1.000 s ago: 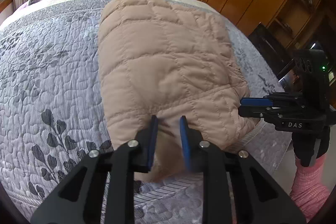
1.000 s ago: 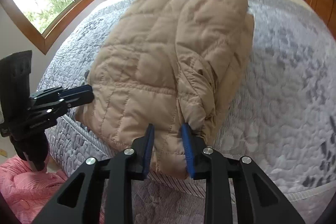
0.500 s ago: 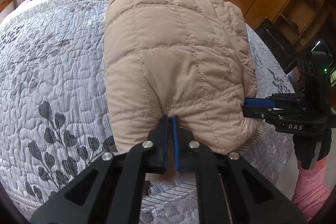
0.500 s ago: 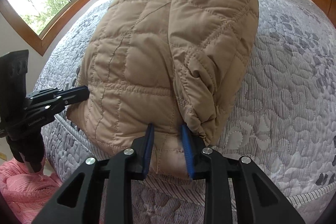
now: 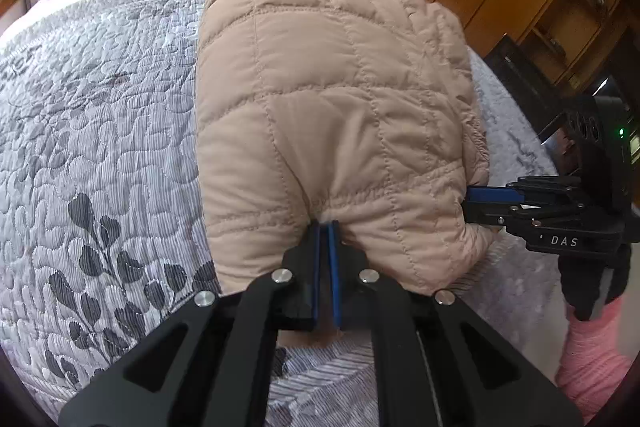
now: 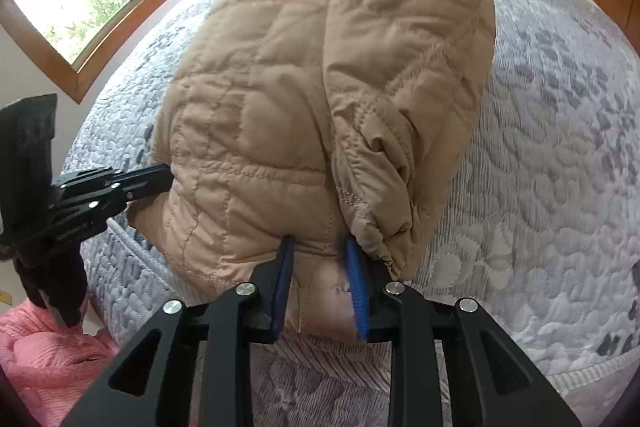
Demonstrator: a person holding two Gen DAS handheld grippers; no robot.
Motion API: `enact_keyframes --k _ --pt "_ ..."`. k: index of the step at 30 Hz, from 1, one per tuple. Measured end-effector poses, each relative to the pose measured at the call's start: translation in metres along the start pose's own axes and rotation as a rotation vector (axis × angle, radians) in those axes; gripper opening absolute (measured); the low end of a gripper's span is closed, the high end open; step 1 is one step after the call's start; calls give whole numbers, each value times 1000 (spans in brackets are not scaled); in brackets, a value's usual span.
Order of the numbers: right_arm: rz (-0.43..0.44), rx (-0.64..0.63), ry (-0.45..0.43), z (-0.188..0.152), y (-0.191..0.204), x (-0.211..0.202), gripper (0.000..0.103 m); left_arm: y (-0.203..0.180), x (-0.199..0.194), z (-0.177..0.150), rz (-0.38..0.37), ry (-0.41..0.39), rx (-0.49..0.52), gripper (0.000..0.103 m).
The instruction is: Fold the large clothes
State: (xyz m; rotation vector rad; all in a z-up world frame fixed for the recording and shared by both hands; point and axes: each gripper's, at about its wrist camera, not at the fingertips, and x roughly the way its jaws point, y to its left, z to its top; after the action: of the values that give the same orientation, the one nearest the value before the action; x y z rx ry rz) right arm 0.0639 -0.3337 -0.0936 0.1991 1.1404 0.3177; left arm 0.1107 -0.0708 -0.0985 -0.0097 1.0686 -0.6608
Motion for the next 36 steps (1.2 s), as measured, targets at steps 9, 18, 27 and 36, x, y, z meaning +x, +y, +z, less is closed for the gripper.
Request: enact_keyframes --k 9,18,27,36 --pt "-16 -71 -99 41 12 -50 28 5 -34 49 -12 -62 14 7" --pt "-126 6 -189 136 -19 -43 28 9 12 137 12 -14 -5 8" --pt "-123 133 -84 158 -78 20 26 30 63 156 22 92 -22 8" --pt "-83 174 -99 146 -84 22 28 38 54 157 21 82 -74 6"
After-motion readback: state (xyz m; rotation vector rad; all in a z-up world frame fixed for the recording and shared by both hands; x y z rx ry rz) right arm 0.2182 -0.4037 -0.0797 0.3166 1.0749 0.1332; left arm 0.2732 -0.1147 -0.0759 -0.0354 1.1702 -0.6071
